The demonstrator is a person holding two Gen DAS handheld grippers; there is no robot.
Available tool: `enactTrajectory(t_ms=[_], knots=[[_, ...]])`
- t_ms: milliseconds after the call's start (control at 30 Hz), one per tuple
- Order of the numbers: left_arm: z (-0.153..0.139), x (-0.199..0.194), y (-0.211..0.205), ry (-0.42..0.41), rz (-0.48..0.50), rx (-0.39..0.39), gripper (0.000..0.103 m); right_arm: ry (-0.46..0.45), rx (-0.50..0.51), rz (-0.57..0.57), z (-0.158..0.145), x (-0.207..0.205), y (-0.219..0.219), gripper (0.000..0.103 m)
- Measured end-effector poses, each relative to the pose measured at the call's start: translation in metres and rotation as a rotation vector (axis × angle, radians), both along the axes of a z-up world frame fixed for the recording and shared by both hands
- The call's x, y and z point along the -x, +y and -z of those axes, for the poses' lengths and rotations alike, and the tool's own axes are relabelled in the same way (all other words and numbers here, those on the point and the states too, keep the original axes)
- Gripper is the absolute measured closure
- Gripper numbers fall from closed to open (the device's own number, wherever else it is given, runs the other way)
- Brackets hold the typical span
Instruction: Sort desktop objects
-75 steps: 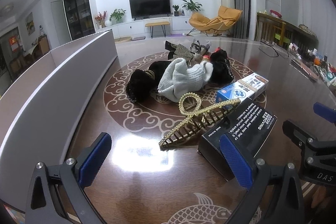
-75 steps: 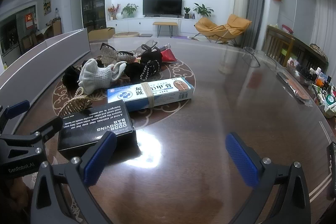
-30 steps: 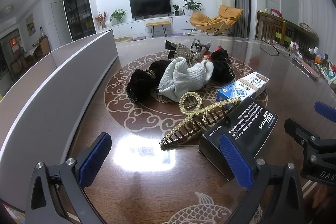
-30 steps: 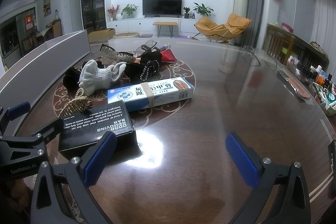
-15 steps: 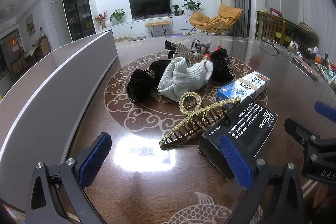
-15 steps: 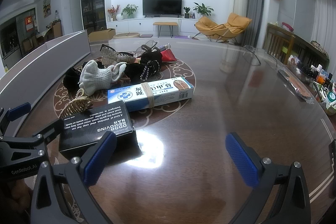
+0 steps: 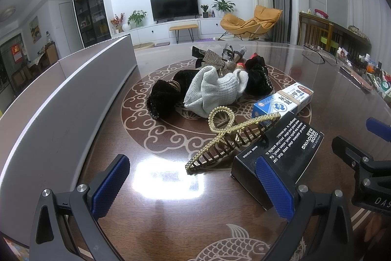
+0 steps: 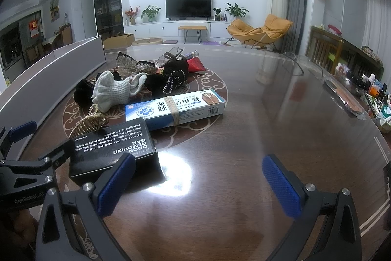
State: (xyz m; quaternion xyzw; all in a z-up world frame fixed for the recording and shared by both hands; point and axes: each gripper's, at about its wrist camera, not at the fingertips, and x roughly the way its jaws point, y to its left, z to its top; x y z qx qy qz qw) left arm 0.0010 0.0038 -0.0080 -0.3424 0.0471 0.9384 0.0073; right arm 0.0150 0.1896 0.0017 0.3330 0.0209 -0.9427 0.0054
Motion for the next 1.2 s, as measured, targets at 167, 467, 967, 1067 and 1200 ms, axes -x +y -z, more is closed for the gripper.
enactTrajectory(t_ms=[167,467,967,1067,1200], knots=[[0.000,0.000,0.000,-0.002,0.001,-0.001,0.000,-0.002,-0.002,0.001,0.000,0.000,-0.001,0.000],[0.001,0.000,-0.004,-0.012,0.013,-0.031,0.000,-0.009,0.009,0.004,0.001,0.000,0.001,0.000],[0.008,-0.013,-0.056,-0.120,-0.046,-0.143,0.000,-0.015,0.042,-0.028,0.000,0.000,0.003,0.000],[0.008,-0.014,-0.051,-0.122,-0.042,-0.100,0.000,-0.029,0.031,-0.057,0.000,0.001,-0.005,0.000],[0.007,-0.020,-0.047,-0.125,-0.037,-0.030,0.000,-0.071,0.101,-0.136,-0.003,0.005,-0.019,0.000]])
